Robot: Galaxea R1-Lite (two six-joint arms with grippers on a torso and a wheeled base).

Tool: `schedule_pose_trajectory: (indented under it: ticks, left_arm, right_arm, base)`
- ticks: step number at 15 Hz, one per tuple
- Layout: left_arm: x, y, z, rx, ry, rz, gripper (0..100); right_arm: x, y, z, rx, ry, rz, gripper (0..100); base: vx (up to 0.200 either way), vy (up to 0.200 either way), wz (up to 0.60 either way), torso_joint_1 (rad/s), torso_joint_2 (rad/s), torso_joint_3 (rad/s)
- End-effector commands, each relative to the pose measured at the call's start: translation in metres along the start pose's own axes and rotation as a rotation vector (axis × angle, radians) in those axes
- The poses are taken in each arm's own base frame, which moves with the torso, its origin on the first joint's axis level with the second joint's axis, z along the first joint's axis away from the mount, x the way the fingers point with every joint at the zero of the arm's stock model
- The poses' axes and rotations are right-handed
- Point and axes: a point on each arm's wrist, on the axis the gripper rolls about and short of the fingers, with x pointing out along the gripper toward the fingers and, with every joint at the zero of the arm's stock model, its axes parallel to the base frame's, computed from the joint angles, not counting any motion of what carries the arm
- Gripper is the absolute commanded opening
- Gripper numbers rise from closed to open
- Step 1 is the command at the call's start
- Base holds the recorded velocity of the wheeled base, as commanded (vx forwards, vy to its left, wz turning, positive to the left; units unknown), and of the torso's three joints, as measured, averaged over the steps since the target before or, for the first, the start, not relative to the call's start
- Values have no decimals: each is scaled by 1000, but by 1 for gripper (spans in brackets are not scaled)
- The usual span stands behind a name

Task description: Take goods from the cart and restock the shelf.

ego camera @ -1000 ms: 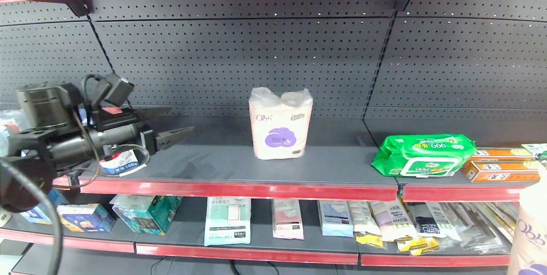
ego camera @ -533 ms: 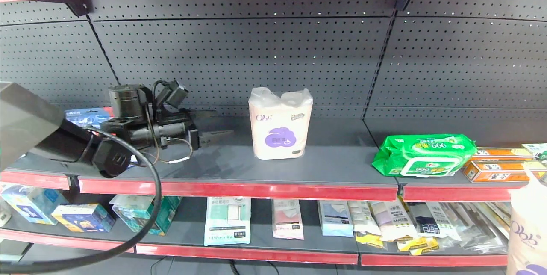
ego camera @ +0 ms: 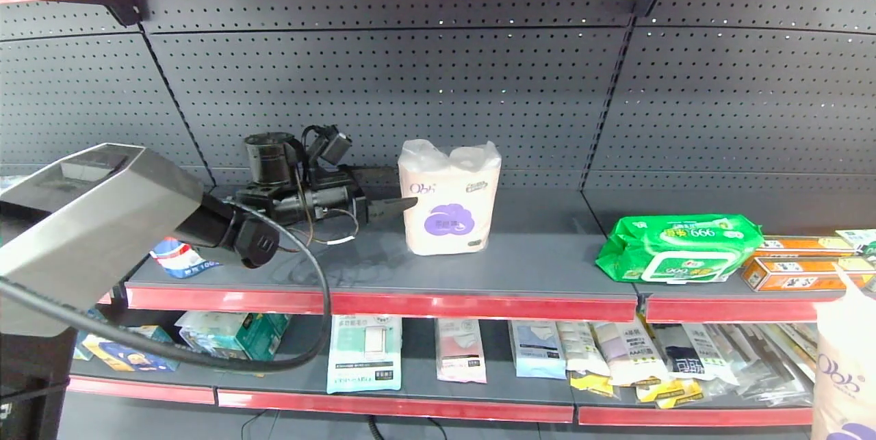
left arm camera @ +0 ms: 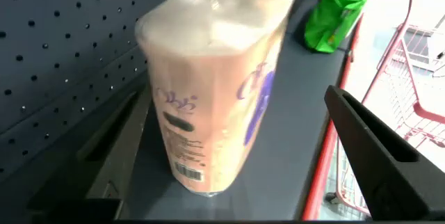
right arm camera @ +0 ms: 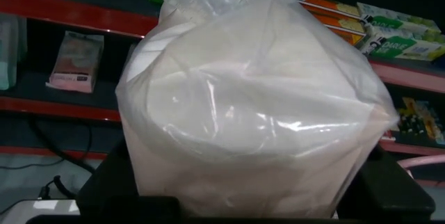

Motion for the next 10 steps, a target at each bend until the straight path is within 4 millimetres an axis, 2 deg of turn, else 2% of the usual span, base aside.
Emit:
schedule_pose_trajectory:
  ticks: [1, 8, 10]
  left_arm:
    - [4, 4, -9, -8, 6, -1, 100]
    - [-4, 17, -16, -15, 9, 18, 100]
    - [2, 33, -12, 27, -23, 38, 100]
  right_arm:
    - [0, 0, -1, -1, 6, -1, 0]
    - [1, 2, -5, -29, 14, 3, 0]
    - [2, 2, -8, -32, 25, 6, 0]
  base:
    - [0, 0, 0, 0, 0, 0]
    - [0, 0, 0, 0, 0, 0]
    - [0, 0, 0, 0, 0, 0]
